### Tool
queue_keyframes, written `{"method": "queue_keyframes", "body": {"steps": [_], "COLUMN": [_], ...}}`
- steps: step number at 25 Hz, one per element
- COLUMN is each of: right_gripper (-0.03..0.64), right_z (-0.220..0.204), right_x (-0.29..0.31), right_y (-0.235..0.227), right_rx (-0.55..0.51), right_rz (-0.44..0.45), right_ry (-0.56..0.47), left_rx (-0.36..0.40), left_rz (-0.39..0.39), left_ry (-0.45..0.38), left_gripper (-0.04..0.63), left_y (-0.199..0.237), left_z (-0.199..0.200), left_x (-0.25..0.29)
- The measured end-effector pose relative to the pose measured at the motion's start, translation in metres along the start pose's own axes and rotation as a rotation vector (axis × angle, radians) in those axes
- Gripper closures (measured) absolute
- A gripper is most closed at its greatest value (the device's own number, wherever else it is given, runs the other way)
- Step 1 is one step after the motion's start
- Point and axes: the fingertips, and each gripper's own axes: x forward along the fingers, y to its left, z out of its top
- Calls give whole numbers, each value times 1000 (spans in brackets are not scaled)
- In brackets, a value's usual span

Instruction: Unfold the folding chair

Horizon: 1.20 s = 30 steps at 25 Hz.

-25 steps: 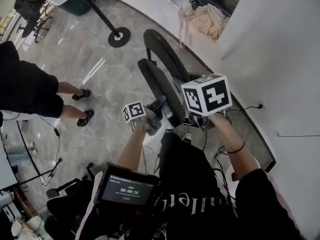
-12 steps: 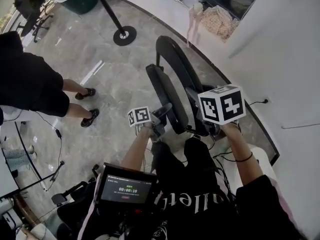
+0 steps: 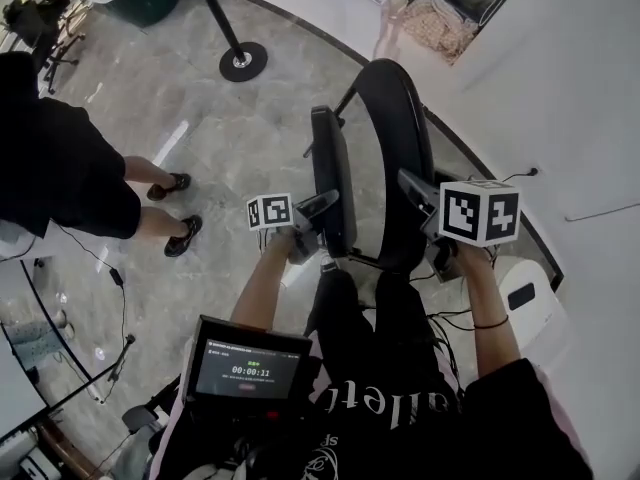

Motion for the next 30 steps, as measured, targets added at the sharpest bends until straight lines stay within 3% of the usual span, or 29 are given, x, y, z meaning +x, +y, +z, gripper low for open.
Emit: {"method": "queue_keyframes", "body": {"steps": [5, 9, 12, 20, 25, 30], "right_gripper": [499, 503, 505, 505, 503, 499], "right_z": [0, -10, -20, -41, -53, -69], "right_x": [6, 11, 21, 39, 51, 68], "right_y": [2, -25, -47, -94, -126, -154], "right_rx": [-15, 24, 51, 104, 116, 126], "right_rz": [43, 31, 60, 58, 28, -20], "right_ry": [13, 49, 77, 140, 164, 186], "left_rx": [-52, -118, -154, -95, -109, -103], "left_rz": [-46, -62, -19, 122, 112, 158], "left_ry": [-68, -169, -230, -251, -249, -283], "left_gripper": [525, 518, 492, 443, 422, 407], "left_y": [7, 30, 65, 132, 158, 190], "left_z": [2, 19, 28, 33, 39, 36], "left_x": [-20, -59, -97, -147, -162, -182]}}
